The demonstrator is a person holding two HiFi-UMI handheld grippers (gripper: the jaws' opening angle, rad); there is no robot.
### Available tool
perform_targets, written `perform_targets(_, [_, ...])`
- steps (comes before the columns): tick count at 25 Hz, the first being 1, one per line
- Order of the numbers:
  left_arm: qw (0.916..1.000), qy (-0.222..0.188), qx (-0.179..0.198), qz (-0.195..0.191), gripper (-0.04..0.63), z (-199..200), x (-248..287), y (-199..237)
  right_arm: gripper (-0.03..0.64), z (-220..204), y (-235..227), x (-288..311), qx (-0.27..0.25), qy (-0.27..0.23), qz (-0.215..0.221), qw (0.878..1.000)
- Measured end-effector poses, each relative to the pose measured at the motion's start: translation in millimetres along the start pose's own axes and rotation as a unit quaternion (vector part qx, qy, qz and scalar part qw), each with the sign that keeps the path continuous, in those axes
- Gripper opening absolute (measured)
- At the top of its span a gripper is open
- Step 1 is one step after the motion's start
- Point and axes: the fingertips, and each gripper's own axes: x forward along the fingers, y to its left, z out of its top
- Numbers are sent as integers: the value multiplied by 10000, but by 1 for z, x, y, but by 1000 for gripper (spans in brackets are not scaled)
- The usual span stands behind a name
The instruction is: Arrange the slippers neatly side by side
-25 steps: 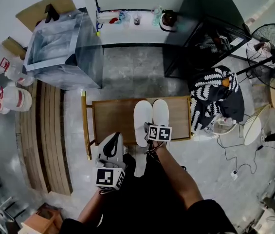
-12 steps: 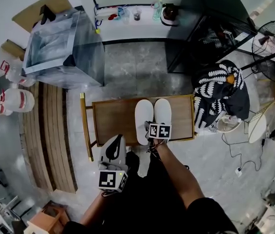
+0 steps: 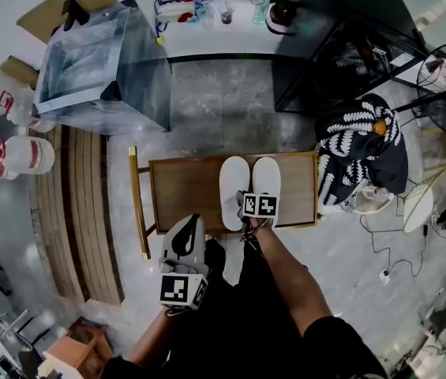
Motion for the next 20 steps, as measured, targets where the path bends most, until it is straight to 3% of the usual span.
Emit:
perform_targets(6, [10000,3,-41,20,18,-1,3,0,36,0,3,1,-68,42,75,9999])
perform_targets(12, [10000,-43,-80,-7,18,-2,0,-6,118,1,11,-10,-312,-4,155,9994])
perform_targets(20, [9997,-225,-58,-100,17,7,-9,-21,120,14,11,-57,-414,-362,180,9983])
